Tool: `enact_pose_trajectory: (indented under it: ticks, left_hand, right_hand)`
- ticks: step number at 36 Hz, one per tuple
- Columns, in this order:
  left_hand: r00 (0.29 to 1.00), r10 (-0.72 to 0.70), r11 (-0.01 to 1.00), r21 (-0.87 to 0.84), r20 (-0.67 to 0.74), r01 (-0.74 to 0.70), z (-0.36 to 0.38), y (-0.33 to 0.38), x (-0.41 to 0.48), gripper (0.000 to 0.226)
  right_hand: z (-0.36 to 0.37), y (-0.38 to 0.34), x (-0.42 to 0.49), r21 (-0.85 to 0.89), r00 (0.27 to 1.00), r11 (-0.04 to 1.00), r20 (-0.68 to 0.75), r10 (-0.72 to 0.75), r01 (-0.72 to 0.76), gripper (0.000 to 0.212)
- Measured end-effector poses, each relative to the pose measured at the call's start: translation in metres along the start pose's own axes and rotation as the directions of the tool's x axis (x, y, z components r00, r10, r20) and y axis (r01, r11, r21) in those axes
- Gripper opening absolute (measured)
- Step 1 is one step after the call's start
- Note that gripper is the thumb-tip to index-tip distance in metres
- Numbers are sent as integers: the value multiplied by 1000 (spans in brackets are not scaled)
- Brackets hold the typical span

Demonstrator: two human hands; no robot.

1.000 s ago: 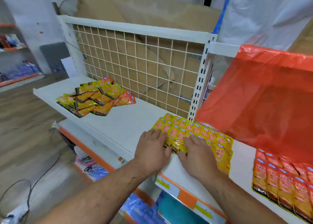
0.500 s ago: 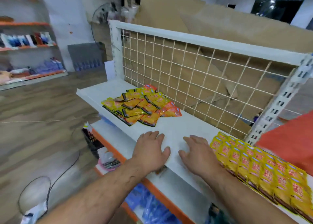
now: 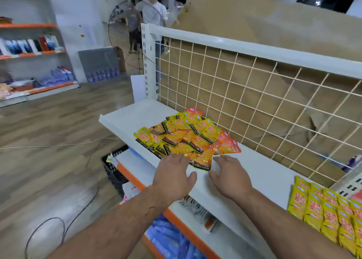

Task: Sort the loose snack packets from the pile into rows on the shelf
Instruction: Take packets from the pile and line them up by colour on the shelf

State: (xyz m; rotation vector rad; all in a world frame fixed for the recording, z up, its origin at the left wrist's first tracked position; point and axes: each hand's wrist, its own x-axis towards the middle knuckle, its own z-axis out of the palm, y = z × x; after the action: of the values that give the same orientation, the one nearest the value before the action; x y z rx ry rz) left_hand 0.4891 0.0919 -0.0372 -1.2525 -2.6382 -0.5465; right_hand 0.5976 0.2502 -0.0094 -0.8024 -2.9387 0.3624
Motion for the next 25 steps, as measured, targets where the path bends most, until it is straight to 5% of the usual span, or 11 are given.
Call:
enact_pose_trajectory:
  ticks: [16, 25]
  left_hand:
    - [997, 80, 995, 64, 17, -81, 26, -13, 150, 39]
    - [982, -25, 983, 181, 185, -9, 37, -18, 206, 44]
  right_hand:
    - [7, 18, 144, 88, 992, 989, -28, 120, -117, 29]
    - [12, 20, 179, 145, 963, 953, -11, 269, -265, 59]
